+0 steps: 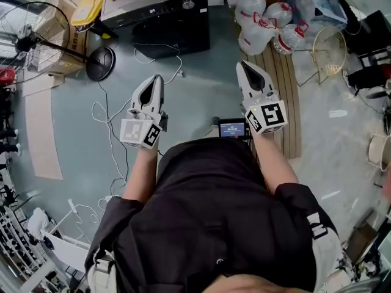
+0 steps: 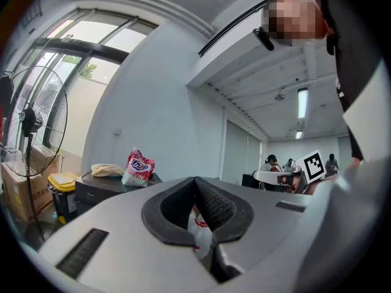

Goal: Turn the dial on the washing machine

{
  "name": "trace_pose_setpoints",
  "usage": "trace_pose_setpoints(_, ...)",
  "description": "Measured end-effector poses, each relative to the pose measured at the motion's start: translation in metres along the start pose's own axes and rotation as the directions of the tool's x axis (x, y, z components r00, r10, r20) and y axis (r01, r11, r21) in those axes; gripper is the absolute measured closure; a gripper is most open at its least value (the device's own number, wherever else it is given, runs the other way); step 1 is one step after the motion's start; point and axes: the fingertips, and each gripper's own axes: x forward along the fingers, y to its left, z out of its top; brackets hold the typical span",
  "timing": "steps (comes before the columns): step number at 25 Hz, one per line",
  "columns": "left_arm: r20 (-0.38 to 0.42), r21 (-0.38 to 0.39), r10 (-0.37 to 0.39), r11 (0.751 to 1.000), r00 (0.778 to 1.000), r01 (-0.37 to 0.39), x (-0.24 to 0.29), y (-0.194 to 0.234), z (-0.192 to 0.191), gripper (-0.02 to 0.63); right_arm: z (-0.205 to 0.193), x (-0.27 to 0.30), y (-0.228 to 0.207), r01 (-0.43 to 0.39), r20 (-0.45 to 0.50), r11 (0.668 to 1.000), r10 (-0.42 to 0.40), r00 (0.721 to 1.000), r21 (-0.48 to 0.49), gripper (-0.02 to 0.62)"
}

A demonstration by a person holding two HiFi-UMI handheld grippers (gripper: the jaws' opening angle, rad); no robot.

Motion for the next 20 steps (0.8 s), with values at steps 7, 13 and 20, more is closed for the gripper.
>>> trace_pose_setpoints(7, 0.022, -0.021, -0.073, 0.997, 0.997, 0.073, -0.066, -0.006, 0.003, 0.612, 0.003, -0.031, 0.071, 0.023, -0.009, 1.0, -0.023, 1.0, -0.007, 0.592)
trace_pose_setpoints(13, 0.014, -0.032, -0.1, 0.994, 0.995, 0.1, -0.155, 0.009, -0.005, 0.612, -0.006, -0.064, 0.162, 0.035, -0.019, 0.999, -0.035, 0.999, -0.004, 0.592)
trace_pose_setpoints(20, 0.021, -0.066, -0.088, 0.994, 0.996, 0.09, -0.237, 0.013, -0.022, 0.612, -0.032, -0.115, 0.244, 0.066, -0.084, 0.998, -0.068, 0.994, -0.024, 0.592)
